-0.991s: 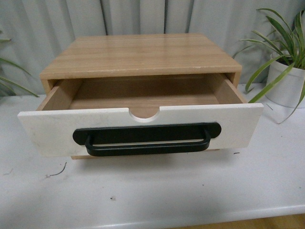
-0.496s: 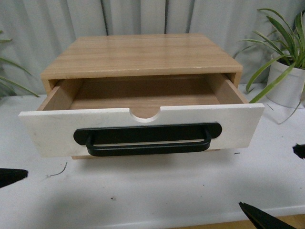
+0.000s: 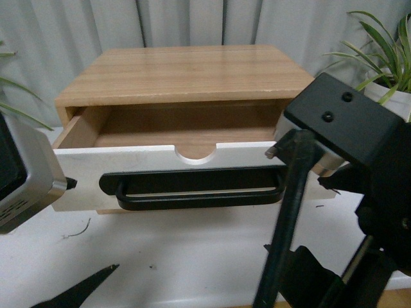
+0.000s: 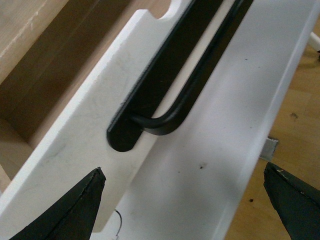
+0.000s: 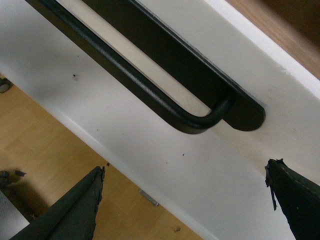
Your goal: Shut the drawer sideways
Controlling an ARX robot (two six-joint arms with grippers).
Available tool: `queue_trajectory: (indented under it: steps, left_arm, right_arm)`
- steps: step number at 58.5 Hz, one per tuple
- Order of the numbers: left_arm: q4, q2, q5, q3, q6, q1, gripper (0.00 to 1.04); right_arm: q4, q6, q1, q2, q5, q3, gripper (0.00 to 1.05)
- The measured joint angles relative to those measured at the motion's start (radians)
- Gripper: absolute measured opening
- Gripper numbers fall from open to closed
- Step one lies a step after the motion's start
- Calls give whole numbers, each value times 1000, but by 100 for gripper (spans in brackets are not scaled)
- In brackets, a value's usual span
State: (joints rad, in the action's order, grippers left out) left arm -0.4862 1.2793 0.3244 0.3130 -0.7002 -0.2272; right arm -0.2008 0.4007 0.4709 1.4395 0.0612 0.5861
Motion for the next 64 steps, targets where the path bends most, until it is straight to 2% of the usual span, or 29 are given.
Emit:
queue_trajectory:
  steps: [33,64]
  left_arm:
    - [-68,225,-17,170,-23,54,98]
    - [-38,494,-59,422,-29,41,98]
  right_arm:
    - [9,42,-34,269,0,256,98]
    - [30,49,-91,457,24,481,98]
